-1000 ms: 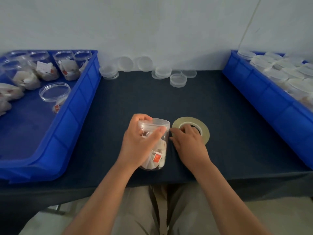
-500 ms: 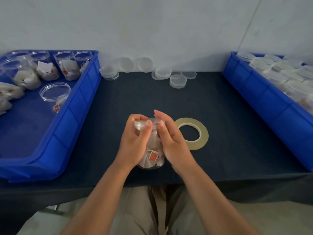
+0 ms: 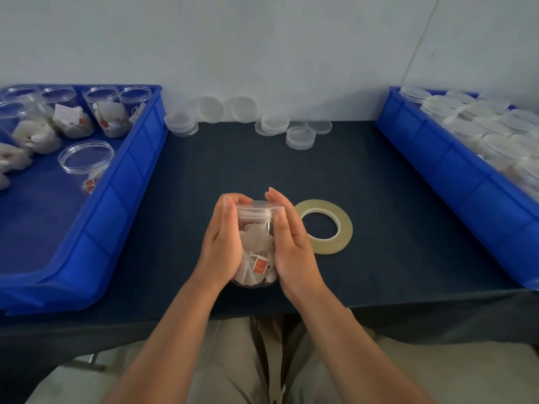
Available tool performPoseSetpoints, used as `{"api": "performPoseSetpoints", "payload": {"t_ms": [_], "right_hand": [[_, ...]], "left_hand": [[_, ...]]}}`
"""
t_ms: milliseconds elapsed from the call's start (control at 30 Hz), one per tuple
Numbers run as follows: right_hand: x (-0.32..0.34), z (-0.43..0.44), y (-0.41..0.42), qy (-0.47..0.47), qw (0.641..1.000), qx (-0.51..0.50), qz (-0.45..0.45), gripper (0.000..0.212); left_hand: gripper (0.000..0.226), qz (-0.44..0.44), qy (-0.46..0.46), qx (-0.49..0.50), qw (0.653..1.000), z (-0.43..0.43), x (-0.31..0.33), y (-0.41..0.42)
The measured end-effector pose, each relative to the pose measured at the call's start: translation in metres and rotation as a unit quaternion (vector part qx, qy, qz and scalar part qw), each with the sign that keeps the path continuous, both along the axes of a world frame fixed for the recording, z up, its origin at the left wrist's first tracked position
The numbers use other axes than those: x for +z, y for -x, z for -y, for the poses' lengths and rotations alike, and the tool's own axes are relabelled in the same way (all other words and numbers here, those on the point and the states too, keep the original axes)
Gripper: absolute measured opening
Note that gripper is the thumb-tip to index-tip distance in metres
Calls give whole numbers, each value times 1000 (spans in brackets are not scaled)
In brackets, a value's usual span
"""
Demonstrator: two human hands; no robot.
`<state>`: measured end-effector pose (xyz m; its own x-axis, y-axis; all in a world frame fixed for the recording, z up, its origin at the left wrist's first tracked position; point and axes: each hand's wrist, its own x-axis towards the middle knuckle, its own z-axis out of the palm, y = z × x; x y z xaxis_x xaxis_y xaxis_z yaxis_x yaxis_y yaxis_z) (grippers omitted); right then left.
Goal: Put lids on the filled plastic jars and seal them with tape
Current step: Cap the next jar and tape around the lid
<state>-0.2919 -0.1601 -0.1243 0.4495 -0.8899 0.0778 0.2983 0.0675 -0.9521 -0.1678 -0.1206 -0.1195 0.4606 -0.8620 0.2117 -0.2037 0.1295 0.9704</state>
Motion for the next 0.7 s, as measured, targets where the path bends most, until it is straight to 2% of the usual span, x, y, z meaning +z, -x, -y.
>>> {"api": "performPoseSetpoints", "payload": {"t_ms": [100,200,267,333,433,500,600,700], "right_hand": [[3,4,4,3,999,-33,-28,35],[15,12,18,143,979,-54,-136,41],[29,16,30,285,919,-30,-271,52],[45,19,39,348,851,23,-394,69],[60,20,52,347,809,79,-468,97],[65,17,61,357,787,89,-495,90],[76,13,80,339,797,87,-492,75],[93,22,114,339,793,27,-505,80]], "left_hand": [[41,-2,12,-7,1000,-2,0,1],[43,7,18,-45,999,-7,-1,4],[43,35,22,-85,996,-11,-1,8],[38,60,19,-110,992,-15,-1,14],[43,6,-8,-142,990,-19,-7,16],[48,-21,-50,-151,987,-22,-11,18],[67,-14,-43,-130,990,-21,-20,20],[68,-46,-23,-68,996,-15,-31,14]]}}
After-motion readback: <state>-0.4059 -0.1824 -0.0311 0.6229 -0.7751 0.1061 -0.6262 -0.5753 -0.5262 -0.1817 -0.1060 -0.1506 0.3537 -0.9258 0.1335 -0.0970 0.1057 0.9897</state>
